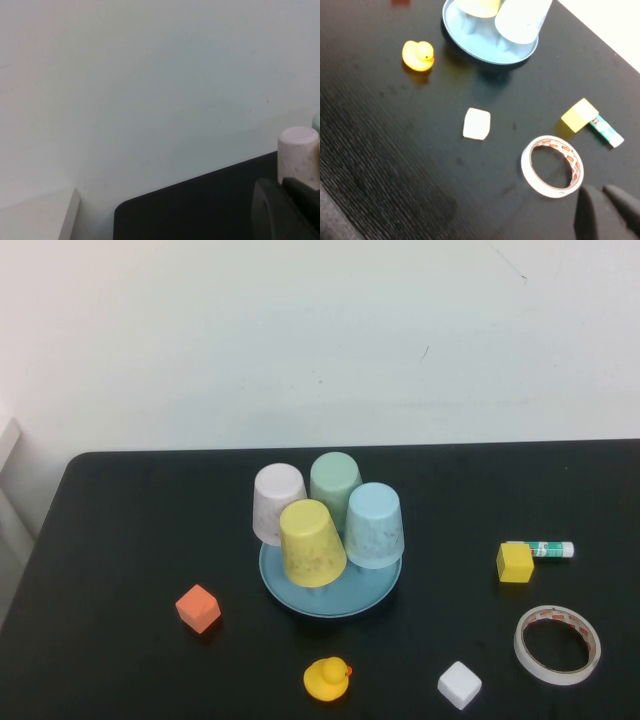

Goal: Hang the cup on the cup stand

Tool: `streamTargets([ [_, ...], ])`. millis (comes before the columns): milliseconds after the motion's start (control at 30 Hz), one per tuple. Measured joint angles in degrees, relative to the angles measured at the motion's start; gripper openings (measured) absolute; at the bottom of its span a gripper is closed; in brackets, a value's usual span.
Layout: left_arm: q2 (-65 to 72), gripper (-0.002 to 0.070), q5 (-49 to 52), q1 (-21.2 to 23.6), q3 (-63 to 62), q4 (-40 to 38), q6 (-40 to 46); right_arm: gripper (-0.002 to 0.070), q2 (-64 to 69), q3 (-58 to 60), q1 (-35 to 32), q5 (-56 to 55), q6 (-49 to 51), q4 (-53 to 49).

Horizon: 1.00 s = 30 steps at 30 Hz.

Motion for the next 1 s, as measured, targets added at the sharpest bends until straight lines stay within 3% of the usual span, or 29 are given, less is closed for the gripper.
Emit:
streamTargets([
  [1000, 0.0, 0.0, 3.98, 0.0, 0.0, 0.0, 0.3, -0.0001, 0.0, 0.0, 0.0, -0.1, 0.04, 0.0],
])
